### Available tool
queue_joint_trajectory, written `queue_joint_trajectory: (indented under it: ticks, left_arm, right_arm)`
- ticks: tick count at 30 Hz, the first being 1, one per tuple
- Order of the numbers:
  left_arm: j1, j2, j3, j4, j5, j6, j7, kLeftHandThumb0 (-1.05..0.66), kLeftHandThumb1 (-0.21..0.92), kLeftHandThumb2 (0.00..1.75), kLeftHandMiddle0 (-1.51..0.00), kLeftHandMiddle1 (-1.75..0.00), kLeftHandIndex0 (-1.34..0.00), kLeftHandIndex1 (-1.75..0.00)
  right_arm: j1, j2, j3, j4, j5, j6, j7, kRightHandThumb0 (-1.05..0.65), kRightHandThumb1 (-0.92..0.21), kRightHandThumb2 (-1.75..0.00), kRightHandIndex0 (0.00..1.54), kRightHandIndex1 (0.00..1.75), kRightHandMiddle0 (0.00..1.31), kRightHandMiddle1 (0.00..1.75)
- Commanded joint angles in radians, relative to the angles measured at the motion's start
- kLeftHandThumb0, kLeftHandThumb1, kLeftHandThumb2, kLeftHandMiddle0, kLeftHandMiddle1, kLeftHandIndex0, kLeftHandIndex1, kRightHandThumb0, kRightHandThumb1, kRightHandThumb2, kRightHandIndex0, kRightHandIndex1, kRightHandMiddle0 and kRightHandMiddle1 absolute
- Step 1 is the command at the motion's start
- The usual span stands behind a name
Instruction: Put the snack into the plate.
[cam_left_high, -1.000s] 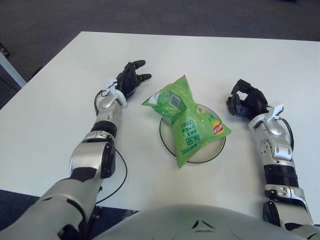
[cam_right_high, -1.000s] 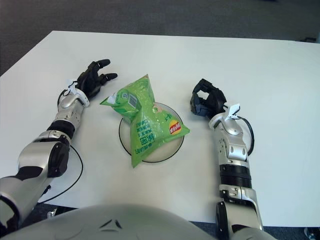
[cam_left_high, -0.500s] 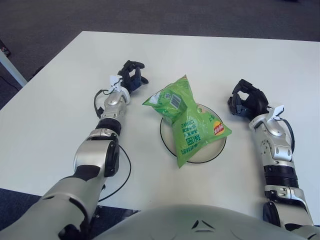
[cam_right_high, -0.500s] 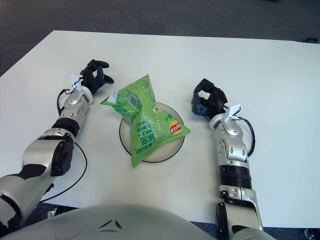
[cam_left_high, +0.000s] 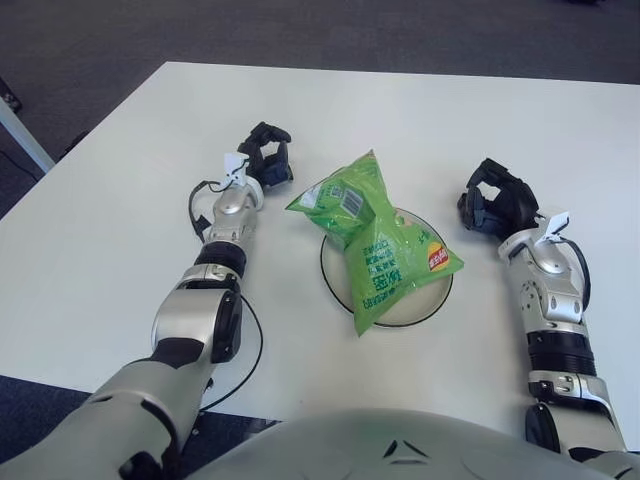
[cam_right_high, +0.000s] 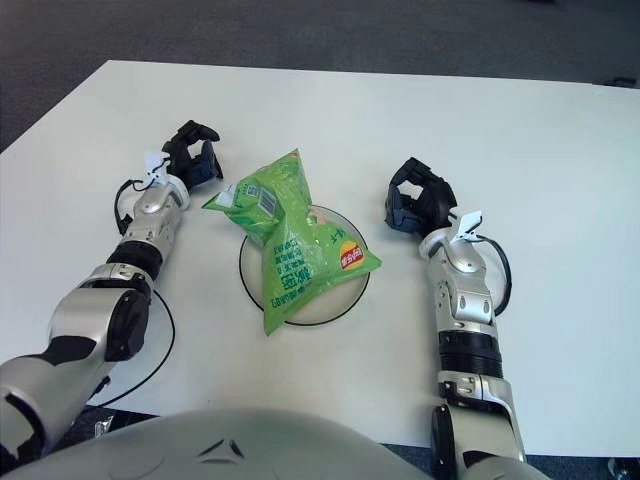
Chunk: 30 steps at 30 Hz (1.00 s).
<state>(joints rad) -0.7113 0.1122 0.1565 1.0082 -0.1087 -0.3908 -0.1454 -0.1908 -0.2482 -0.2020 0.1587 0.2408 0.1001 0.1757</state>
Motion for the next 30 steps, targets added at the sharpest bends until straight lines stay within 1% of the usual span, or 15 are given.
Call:
queue_joint_trajectory:
  ticks: [1, 5, 9, 10, 11, 13, 14, 16, 20, 24, 26, 30]
  left_arm:
    - [0.092, -0.011, -0.012, -0.02, 0.017, 0.038, 0.019, -0.44, 0.44, 1.16, -1.22, -1.75, -0.52, -1.75]
    - [0.123, -0.014, -0.018, -0.073, 0.021, 0.051, 0.031, -0.45, 0.41, 1.2, -1.24, -1.75, -0.54, -1.75]
    - [0.188, -0.029, -0.024, -0.175, 0.015, 0.069, 0.041, -0.45, 0.41, 1.21, -1.24, -1.75, -0.54, -1.75]
    - [0.23, -0.036, -0.028, -0.237, 0.01, 0.081, 0.037, -0.45, 0.4, 1.21, -1.24, -1.75, -0.54, -1.75]
    - [0.294, -0.041, -0.035, -0.324, 0.001, 0.095, 0.029, -0.45, 0.4, 1.21, -1.25, -1.75, -0.54, -1.75]
    - [0.391, -0.044, -0.045, -0.458, -0.009, 0.119, 0.013, -0.45, 0.4, 1.21, -1.25, -1.75, -0.55, -1.75]
    - [0.421, -0.043, -0.049, -0.5, -0.012, 0.128, 0.008, -0.45, 0.4, 1.22, -1.26, -1.75, -0.55, -1.75]
    - [0.456, -0.04, -0.053, -0.554, -0.015, 0.147, 0.001, -0.46, 0.38, 1.24, -1.27, -1.75, -0.56, -1.75]
    - [0.494, -0.037, -0.052, -0.635, -0.027, 0.192, -0.003, -0.46, 0.37, 1.25, -1.27, -1.75, -0.57, -1.75]
    - [0.5, -0.052, -0.044, -0.714, -0.035, 0.244, 0.025, -0.46, 0.36, 1.26, -1.28, -1.75, -0.58, -1.75]
    - [0.503, -0.06, -0.043, -0.741, -0.032, 0.256, 0.039, -0.46, 0.36, 1.26, -1.28, -1.75, -0.58, -1.75]
    - [0.518, -0.079, -0.046, -0.767, -0.002, 0.218, 0.08, -0.47, 0.36, 1.27, -1.27, -1.75, -0.58, -1.75]
  right_arm:
    - [0.052, 0.02, -0.004, 0.044, -0.009, 0.027, -0.013, -0.48, -0.33, -1.3, 1.32, 1.75, 0.61, 1.75]
    - [0.054, 0.02, -0.003, 0.041, -0.016, 0.03, -0.024, -0.48, -0.32, -1.31, 1.31, 1.75, 0.61, 1.75]
    - [0.057, 0.017, -0.005, 0.035, -0.015, 0.036, -0.031, -0.48, -0.32, -1.32, 1.31, 1.75, 0.61, 1.75]
    - [0.058, 0.017, -0.006, 0.033, -0.014, 0.036, -0.033, -0.48, -0.32, -1.32, 1.31, 1.75, 0.61, 1.75]
    - [0.059, 0.017, -0.01, 0.031, -0.013, 0.036, -0.036, -0.48, -0.32, -1.32, 1.31, 1.75, 0.62, 1.75]
    - [0.063, 0.014, -0.016, 0.027, -0.01, 0.038, -0.039, -0.48, -0.32, -1.32, 1.3, 1.75, 0.62, 1.75]
    - [0.064, 0.013, -0.019, 0.027, -0.009, 0.039, -0.039, -0.48, -0.31, -1.32, 1.3, 1.75, 0.62, 1.75]
    - [0.065, 0.011, -0.023, 0.026, -0.007, 0.042, -0.039, -0.48, -0.31, -1.32, 1.3, 1.75, 0.62, 1.75]
    - [0.064, 0.007, -0.032, 0.03, 0.0, 0.046, -0.036, -0.48, -0.31, -1.32, 1.29, 1.75, 0.62, 1.75]
    - [0.063, 0.003, -0.041, 0.037, 0.006, 0.043, -0.026, -0.48, -0.31, -1.32, 1.29, 1.75, 0.62, 1.75]
    - [0.065, 0.002, -0.044, 0.038, 0.007, 0.041, -0.023, -0.48, -0.32, -1.32, 1.29, 1.75, 0.61, 1.75]
    - [0.064, 0.011, -0.057, 0.041, 0.008, 0.035, -0.03, -0.48, -0.32, -1.31, 1.28, 1.75, 0.61, 1.75]
